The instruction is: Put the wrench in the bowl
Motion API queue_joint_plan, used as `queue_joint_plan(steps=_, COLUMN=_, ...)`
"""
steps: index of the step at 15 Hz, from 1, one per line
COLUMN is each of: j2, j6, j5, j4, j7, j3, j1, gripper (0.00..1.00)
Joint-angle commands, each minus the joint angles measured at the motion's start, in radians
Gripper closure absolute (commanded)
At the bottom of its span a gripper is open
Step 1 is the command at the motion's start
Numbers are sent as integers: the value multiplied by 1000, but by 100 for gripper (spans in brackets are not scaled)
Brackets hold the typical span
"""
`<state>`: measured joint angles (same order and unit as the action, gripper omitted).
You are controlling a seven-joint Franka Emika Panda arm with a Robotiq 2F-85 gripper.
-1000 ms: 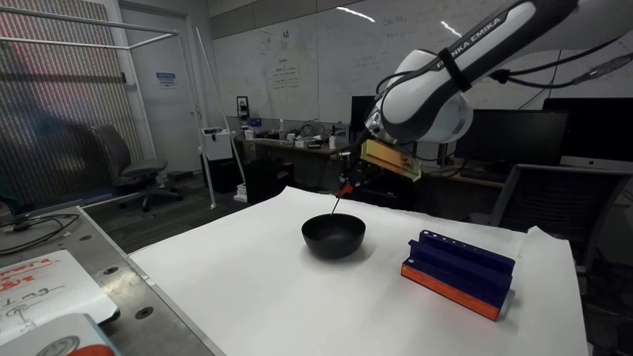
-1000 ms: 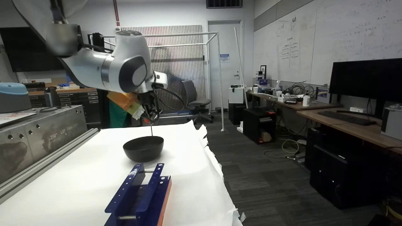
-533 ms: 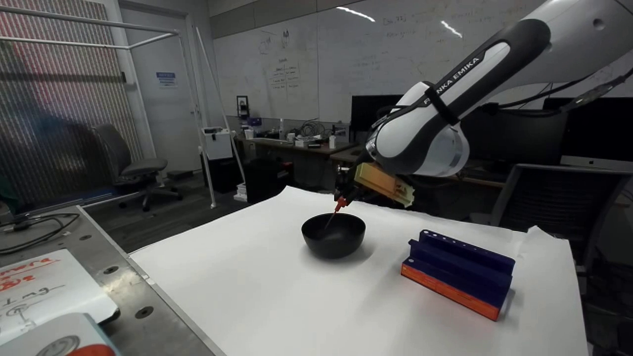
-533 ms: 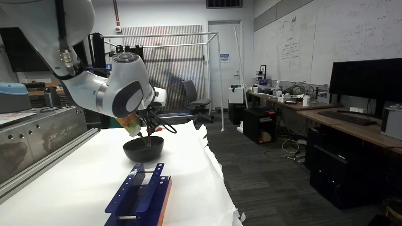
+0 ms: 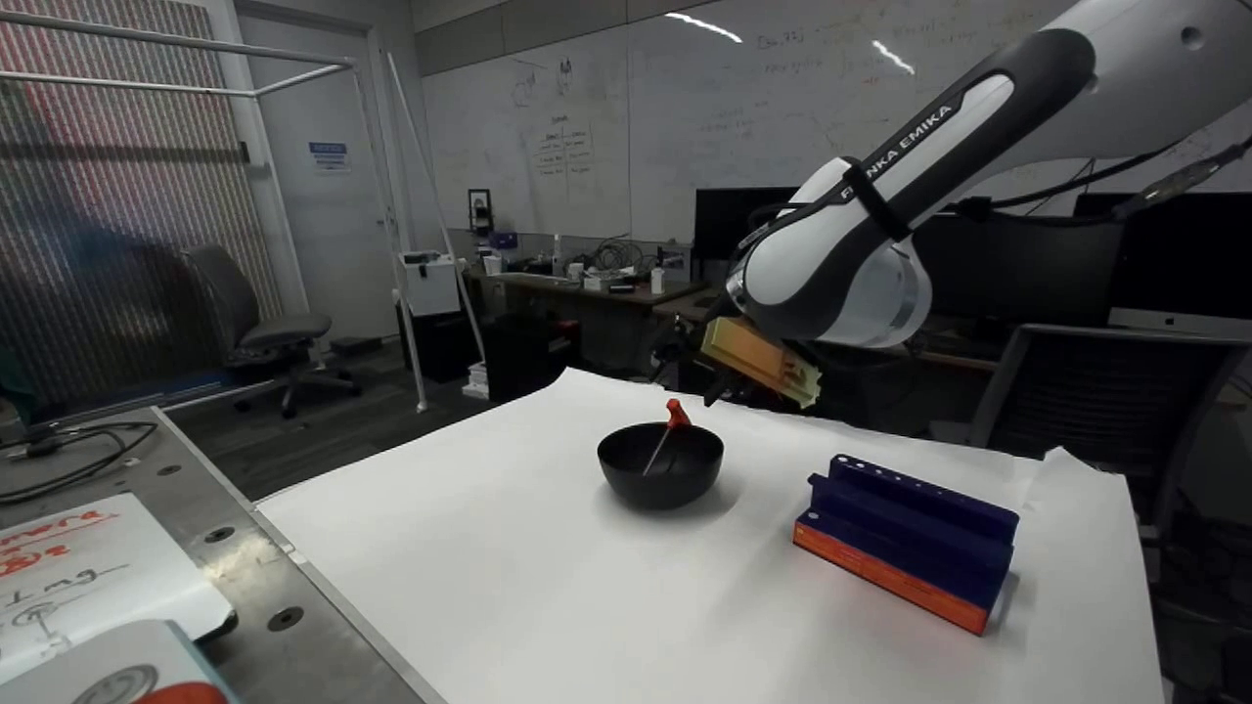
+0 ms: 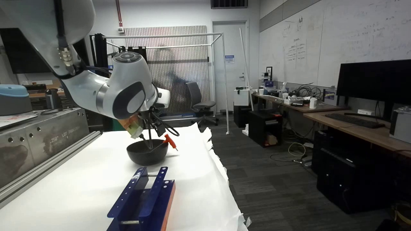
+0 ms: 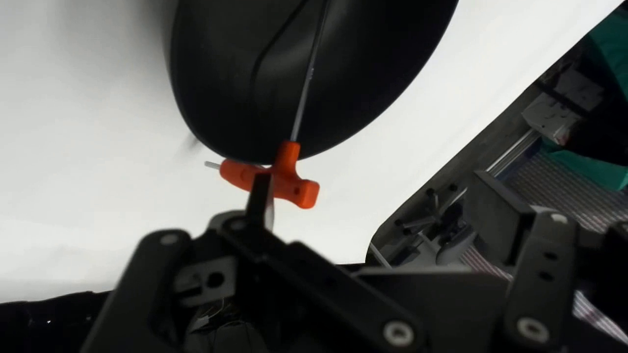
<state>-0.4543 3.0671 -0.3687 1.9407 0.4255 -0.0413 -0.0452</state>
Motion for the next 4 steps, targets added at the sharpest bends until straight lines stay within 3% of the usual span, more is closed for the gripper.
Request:
queue_joint_plan(steps=1, j2=138, j6=-85, j5=18, j4=66, j7=23, j3=35, j1=-28, gripper=0)
queue_joint_plan(steps=4, j2=273, j6=-319, j5=115, j4=97, j7=67, j3=88, j1=-59, gripper=0)
